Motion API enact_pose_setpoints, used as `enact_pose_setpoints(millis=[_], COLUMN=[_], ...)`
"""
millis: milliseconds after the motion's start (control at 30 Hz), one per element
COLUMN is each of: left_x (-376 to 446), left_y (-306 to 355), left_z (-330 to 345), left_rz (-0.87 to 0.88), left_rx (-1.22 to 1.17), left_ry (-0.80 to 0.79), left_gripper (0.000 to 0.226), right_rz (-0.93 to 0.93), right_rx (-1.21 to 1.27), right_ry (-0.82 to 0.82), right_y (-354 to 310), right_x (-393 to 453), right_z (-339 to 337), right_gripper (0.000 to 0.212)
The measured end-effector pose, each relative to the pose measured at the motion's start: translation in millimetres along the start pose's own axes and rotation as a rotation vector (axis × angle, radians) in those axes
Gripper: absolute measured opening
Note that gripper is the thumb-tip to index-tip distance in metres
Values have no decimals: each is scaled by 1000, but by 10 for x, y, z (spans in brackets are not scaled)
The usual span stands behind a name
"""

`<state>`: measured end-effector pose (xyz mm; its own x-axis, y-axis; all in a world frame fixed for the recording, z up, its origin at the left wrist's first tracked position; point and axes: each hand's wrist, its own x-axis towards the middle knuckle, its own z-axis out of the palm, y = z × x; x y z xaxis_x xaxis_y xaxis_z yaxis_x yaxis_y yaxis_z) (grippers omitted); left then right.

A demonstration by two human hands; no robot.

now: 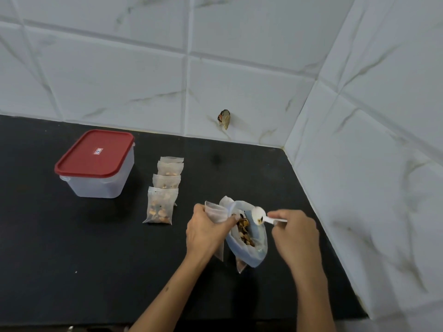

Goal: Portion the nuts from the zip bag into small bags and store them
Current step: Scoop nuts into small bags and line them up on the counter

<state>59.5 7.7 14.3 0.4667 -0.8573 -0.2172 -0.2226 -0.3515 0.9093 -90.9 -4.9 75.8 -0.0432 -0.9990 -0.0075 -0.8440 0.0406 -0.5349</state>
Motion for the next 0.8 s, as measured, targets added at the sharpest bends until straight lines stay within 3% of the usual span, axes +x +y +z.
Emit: enact_pose_setpoints(millis=[167, 267, 367, 533, 800], left_x=[-12, -9, -14, -37, -34], left_y=[-137, -201, -261, -308, -266], left_z=[176, 254, 314, 345, 396], left_rz=[-142, -220, -302, -411, -366], left_rx=[5, -23, -198, -470, -507], left_ry=[-109, -174, -264, -336, -360], left_gripper=[70, 59, 43, 41, 45], right_rz=[107, 161, 131, 193, 439], right_rx=[-193, -303, -297, -61, 302], right_ry=[-191, -238, -196, -199, -240], right_y=[35, 51, 116, 329, 536], right_x=[65, 58, 21, 182, 314], right_z=[295, 384, 441, 409, 312], right_gripper=[35, 37, 32, 20, 23])
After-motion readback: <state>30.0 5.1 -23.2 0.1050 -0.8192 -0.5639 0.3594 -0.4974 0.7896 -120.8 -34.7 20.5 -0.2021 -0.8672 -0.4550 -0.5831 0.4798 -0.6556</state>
